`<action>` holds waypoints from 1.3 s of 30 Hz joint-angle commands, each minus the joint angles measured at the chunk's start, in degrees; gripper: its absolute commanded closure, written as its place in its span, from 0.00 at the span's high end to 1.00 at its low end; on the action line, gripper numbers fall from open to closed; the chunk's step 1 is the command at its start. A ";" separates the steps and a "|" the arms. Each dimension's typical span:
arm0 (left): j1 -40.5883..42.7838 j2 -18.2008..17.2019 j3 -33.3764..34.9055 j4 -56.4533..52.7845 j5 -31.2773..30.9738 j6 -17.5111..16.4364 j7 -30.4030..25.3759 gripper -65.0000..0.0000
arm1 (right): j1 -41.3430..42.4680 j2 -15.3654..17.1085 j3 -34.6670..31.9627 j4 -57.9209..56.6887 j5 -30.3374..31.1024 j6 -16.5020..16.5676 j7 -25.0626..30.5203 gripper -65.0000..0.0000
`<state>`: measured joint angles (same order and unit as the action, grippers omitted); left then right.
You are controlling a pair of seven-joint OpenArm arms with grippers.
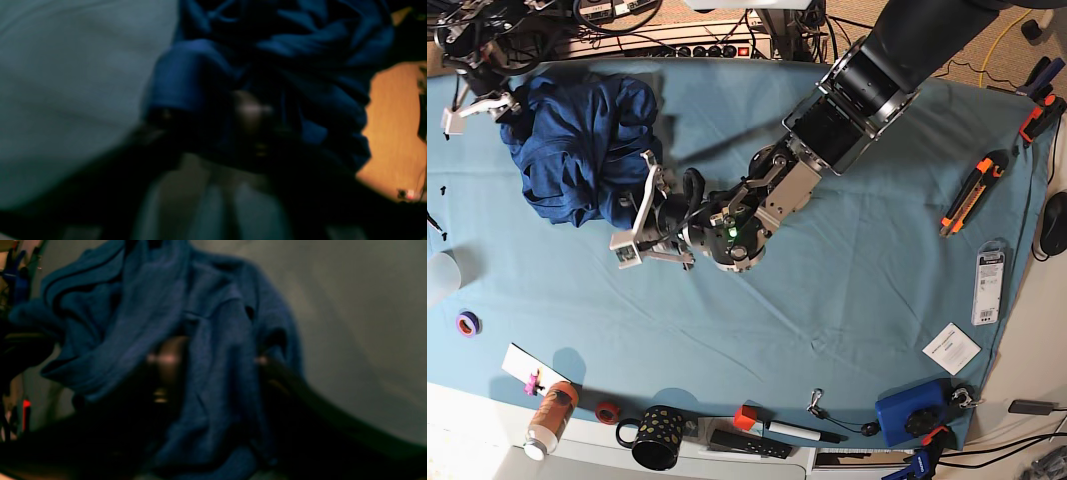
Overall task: Layout the t-shirt on the table in an organized manner, then fold the t-shirt properly
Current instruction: 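Push the left gripper into the shirt bundle and pinch fabric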
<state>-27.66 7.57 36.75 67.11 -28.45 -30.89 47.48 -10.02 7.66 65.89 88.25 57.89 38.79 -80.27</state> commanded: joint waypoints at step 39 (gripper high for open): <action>10.40 1.43 -10.71 3.02 -14.14 -5.81 -0.24 0.41 | -3.78 10.69 -13.03 0.98 27.11 1.21 0.27 0.46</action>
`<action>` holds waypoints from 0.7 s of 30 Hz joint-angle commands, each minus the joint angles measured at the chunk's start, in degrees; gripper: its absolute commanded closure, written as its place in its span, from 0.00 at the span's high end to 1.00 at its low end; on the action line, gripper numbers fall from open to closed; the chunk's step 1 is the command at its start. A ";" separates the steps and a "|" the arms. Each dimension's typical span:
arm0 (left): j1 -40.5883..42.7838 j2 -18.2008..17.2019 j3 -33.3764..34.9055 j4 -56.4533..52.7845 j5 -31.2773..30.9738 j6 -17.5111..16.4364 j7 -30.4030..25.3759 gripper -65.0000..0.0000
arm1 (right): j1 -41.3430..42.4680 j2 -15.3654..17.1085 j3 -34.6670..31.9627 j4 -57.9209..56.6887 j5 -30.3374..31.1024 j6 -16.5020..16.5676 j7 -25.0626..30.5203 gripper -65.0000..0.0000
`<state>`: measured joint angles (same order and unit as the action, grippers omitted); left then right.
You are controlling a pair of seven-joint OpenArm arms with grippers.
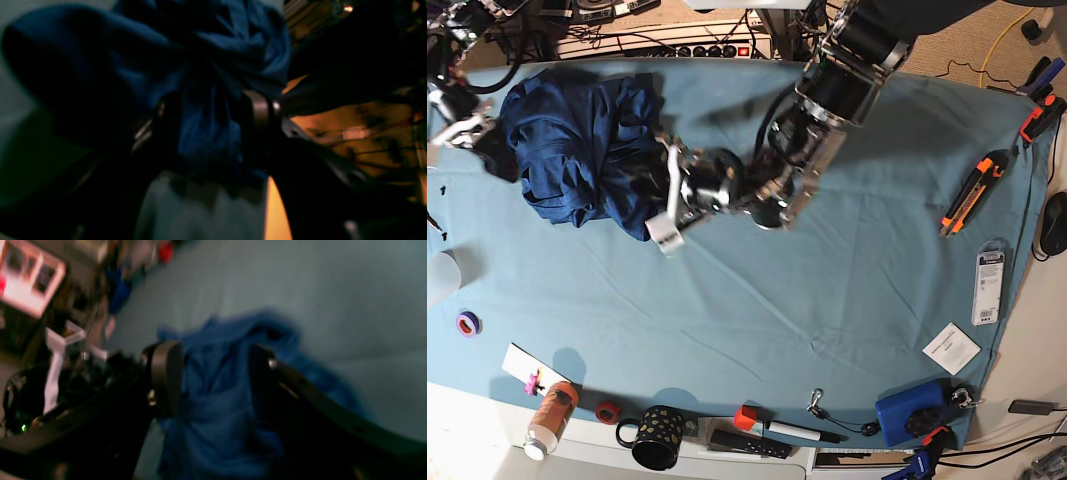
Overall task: Layout the t-shirt on the table in an organized manner, then fold the t-shirt properly
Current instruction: 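Push the left gripper into the shirt bundle and pinch fabric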
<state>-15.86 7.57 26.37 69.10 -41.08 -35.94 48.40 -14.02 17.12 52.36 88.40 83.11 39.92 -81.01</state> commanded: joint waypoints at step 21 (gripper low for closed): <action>-8.72 1.43 7.52 1.03 5.70 5.95 -6.05 0.41 | -2.16 -5.18 -9.14 0.79 -8.17 0.08 1.01 0.06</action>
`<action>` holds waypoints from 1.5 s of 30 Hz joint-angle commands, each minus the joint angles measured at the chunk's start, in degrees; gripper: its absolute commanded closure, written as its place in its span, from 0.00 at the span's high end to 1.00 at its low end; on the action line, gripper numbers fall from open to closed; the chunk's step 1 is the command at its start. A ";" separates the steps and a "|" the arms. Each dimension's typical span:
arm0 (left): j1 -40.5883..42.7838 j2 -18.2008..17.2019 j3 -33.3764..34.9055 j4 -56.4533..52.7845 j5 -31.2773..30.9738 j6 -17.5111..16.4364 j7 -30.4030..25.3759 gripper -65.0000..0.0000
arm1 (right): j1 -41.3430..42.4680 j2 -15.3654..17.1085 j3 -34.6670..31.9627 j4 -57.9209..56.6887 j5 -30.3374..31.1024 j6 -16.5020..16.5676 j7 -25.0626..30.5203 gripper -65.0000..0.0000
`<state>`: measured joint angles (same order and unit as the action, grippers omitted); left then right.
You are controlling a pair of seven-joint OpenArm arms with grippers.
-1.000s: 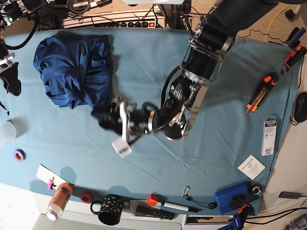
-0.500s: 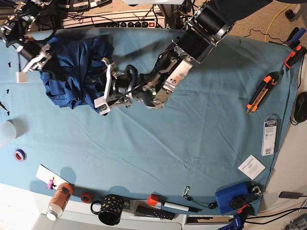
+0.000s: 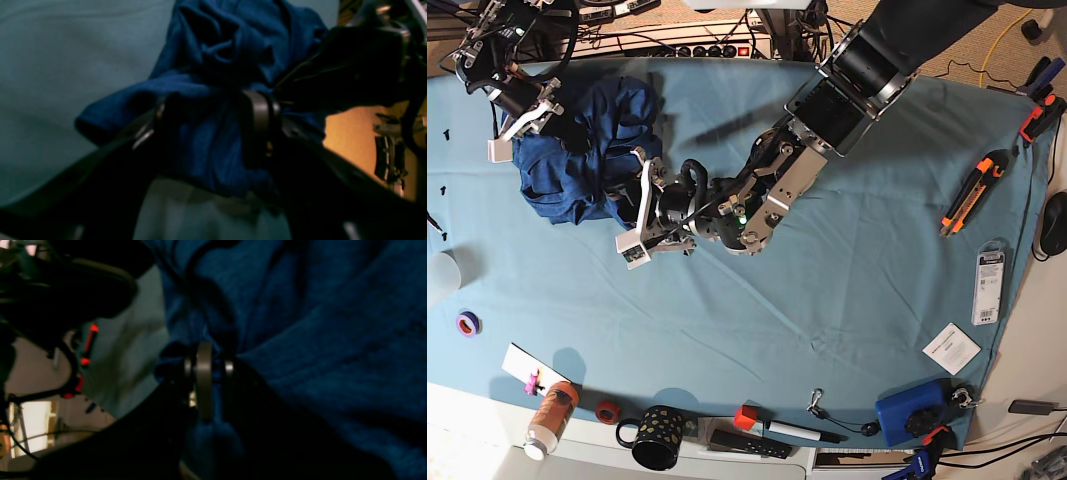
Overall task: Layout the t-shirt on the table in an organized manner, then fold the t-shirt properly
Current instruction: 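Push the left gripper into the shirt bundle and pinch fabric, then press the shirt bundle together between the left and right grippers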
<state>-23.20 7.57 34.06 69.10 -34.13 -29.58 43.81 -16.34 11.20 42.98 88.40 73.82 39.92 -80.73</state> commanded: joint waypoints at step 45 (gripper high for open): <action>-7.30 1.43 13.44 1.03 14.21 -7.28 -17.99 0.41 | 0.17 0.70 0.24 0.79 1.77 0.08 0.73 0.03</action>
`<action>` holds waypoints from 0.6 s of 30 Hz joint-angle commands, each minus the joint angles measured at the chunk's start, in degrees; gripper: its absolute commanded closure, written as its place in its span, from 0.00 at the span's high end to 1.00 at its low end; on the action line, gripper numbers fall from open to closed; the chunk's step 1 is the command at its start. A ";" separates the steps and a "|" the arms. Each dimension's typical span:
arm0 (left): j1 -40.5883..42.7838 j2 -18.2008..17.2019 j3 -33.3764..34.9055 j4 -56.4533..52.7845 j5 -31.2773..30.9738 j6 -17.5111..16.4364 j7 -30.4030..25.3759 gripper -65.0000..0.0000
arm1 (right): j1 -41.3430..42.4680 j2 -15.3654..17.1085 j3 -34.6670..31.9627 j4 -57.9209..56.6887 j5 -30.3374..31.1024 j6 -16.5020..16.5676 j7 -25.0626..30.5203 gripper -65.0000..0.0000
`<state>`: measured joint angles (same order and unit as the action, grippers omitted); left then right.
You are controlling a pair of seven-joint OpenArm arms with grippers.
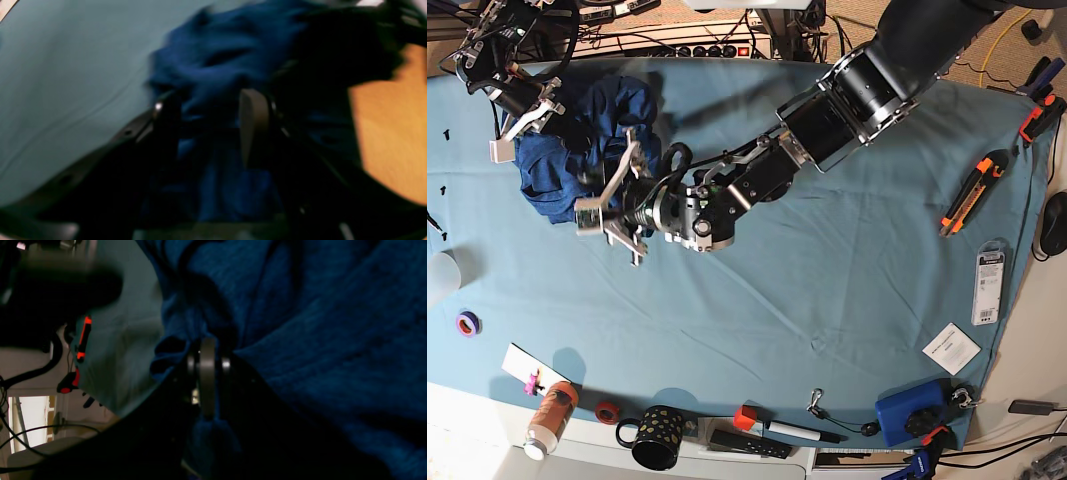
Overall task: Layout the t-shirt on the table in an organized manner, then fold the t-shirt properly
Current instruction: 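Press the shirt bundle together between the left and right grippers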
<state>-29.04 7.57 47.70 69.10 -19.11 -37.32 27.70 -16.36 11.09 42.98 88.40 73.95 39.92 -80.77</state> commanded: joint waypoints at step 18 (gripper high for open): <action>-2.40 1.43 -0.17 -4.68 8.46 -2.68 -12.79 0.41 | 0.33 0.79 0.24 0.79 1.68 0.08 0.77 0.03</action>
<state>-30.02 7.57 47.72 63.59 -9.69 -39.97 16.62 -16.34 11.09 42.98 88.40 73.97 39.92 -80.77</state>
